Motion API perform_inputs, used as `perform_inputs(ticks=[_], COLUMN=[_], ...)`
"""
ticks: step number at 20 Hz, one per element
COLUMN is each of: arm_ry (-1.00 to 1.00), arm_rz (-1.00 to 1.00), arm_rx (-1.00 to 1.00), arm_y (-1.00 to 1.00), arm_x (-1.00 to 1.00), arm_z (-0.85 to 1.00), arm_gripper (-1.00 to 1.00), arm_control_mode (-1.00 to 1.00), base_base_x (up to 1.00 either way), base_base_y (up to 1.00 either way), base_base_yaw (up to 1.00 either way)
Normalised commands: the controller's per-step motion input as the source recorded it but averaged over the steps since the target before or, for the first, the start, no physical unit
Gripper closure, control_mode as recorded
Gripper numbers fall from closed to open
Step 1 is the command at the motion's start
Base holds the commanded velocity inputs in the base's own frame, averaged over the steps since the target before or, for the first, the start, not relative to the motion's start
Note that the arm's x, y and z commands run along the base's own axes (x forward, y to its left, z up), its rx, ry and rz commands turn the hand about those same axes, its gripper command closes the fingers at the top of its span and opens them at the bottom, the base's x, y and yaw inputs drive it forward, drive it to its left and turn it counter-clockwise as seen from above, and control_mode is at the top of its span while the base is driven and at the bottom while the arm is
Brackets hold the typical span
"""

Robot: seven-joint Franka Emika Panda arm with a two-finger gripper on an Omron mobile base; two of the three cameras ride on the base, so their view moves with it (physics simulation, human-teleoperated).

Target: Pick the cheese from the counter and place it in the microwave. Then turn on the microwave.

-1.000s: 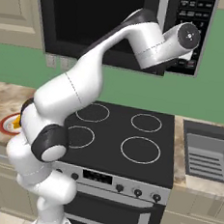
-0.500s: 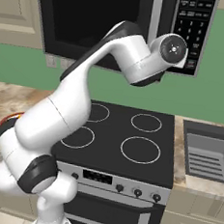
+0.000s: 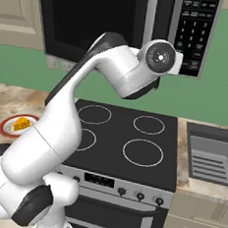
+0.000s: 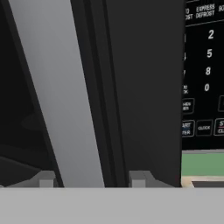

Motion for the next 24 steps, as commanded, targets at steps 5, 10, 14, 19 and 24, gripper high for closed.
perform_inputs(ticks=[5,10,14,19,24], arm_ry=[0.00,0.00,0.00,0.00,0.00], arm_rz=[0.00,0.00,0.00,-0.01,-0.06], arm_rx=[0.00,0.00,0.00,-0.01,-0.03], arm_y=[0.00,0.00,0.00,0.02,0.05], arm_x=[-0.52,-0.54,-0.54,-0.52,-0.52], arm_z=[0.25,0.24,0.22,0.18,0.13], arm_gripper=[1.00,1.00,1.00,1.00,1.00], arm_control_mode=[-1.00,-1.00,-1.00,-1.00,-1.00], base_base_x=[0.00,0.00,0.00,0.00,0.00], base_base_y=[0.00,0.00,0.00,0.00,0.00], base_base_yaw=[0.00,0.00,0.00,0.00,0.00])
